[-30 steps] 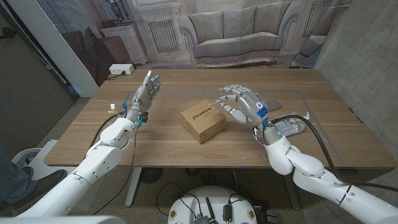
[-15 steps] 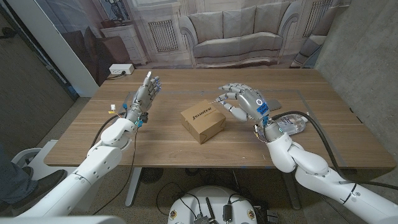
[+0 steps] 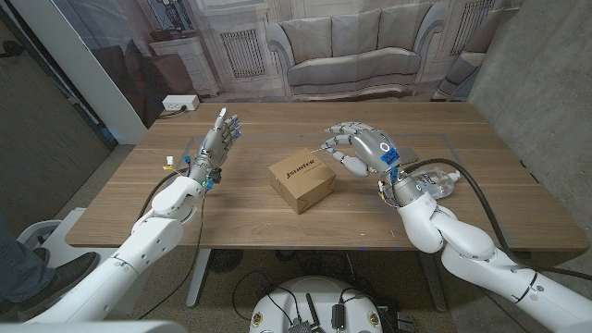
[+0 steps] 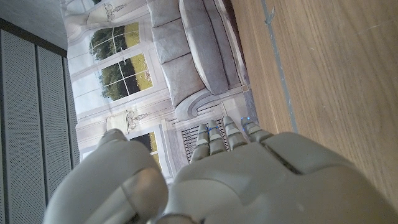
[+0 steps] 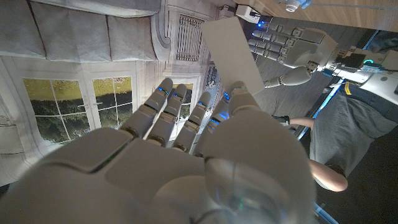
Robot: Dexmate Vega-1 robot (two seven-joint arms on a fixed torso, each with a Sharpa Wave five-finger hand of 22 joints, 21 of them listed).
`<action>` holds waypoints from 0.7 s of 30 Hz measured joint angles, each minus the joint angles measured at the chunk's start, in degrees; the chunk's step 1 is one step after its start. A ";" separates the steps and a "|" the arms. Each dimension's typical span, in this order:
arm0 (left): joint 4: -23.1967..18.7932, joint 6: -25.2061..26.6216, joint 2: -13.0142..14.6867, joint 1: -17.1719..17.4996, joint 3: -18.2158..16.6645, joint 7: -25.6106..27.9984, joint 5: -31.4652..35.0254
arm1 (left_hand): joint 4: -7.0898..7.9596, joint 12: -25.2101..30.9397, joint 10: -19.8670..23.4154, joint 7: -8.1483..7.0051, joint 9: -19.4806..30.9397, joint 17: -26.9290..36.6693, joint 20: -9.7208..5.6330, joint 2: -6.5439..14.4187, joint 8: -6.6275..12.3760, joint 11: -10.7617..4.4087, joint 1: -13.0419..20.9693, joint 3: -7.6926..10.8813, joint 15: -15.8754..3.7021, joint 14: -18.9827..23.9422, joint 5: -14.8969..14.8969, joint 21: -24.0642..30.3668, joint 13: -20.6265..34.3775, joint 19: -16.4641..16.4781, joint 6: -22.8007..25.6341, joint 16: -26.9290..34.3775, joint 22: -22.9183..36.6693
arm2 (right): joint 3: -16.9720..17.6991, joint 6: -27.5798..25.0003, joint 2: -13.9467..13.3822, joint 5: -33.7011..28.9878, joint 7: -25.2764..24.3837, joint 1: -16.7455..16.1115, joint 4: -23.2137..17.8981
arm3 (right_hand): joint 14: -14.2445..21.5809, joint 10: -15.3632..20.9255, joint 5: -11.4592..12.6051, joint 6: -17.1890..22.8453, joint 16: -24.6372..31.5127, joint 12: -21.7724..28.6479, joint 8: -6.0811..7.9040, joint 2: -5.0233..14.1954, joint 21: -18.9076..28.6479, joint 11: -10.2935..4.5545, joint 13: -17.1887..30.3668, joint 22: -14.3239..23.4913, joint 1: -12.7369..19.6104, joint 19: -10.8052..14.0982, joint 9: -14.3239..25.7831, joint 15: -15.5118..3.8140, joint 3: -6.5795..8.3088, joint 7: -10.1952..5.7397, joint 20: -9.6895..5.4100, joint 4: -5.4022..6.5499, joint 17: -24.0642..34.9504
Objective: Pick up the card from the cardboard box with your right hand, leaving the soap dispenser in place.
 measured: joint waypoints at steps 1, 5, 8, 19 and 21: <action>0.02 0.00 0.00 -0.02 0.01 0.00 0.00 | 0.00 0.00 0.00 0.00 0.00 0.00 0.00 0.01 0.00 0.00 0.01 0.00 0.00 0.00 0.00 0.00 0.00 0.00 0.00 0.00 0.00 | 0.00 -0.01 0.00 0.01 0.04 0.00 0.00 | 0.00 0.00 0.00 0.00 0.00 0.00 -0.01 0.00 0.00 0.00 0.00 0.00 0.00 0.00 0.00 0.00 0.00 0.00 0.00 0.00 0.00; 0.11 0.00 0.00 -0.04 0.05 -0.01 -0.03 | 0.00 0.00 0.00 0.00 0.00 0.00 0.00 0.16 0.00 0.00 0.16 0.00 0.00 0.00 0.00 0.00 0.00 0.00 0.00 0.00 0.00 | 0.47 -0.33 -0.07 0.62 1.77 -0.23 -0.94 | 0.00 0.00 0.00 0.00 0.00 0.00 -0.02 0.00 0.00 0.00 0.00 0.00 0.00 0.00 -0.03 0.00 0.00 0.00 0.00 0.00 0.00; 0.11 0.00 0.01 -0.04 0.05 -0.01 -0.04 | 0.00 0.00 0.00 0.00 0.00 0.00 0.00 0.16 0.00 0.00 0.16 0.00 0.00 0.00 0.00 0.00 0.00 0.00 0.00 0.00 0.00 | 0.62 -0.62 -0.09 0.95 2.67 -0.29 -1.18 | 0.00 0.00 0.00 0.14 0.00 0.00 -0.03 0.00 0.00 0.00 0.00 0.00 0.00 0.00 -0.02 0.00 0.00 -0.14 0.00 0.00 0.01; 0.10 -0.01 0.08 0.03 0.01 -0.02 -0.14 | 0.00 0.00 0.00 0.00 0.00 0.00 0.00 0.23 0.00 0.00 0.23 0.00 0.00 0.00 0.00 0.00 0.00 0.00 0.00 0.00 0.00 | 2.38 -1.83 -0.49 2.89 6.87 -1.03 -4.07 | 0.00 -0.01 0.00 0.55 0.00 0.00 -0.07 0.00 0.00 0.00 0.00 0.00 0.00 0.00 0.01 0.00 0.00 0.09 0.00 0.00 0.01; 0.11 -0.10 0.07 0.04 0.00 -0.10 -0.17 | 0.00 0.00 0.00 0.00 0.00 0.00 0.00 0.23 0.00 0.00 0.23 0.00 0.00 0.00 0.00 0.00 0.00 0.00 0.00 0.00 0.00 | 2.78 -2.28 -0.56 3.38 8.03 -1.15 -4.70 | 0.00 -0.01 0.00 0.55 0.00 0.00 0.03 0.00 0.00 0.00 0.00 0.00 0.00 0.00 0.01 0.00 0.00 0.09 0.00 0.00 0.01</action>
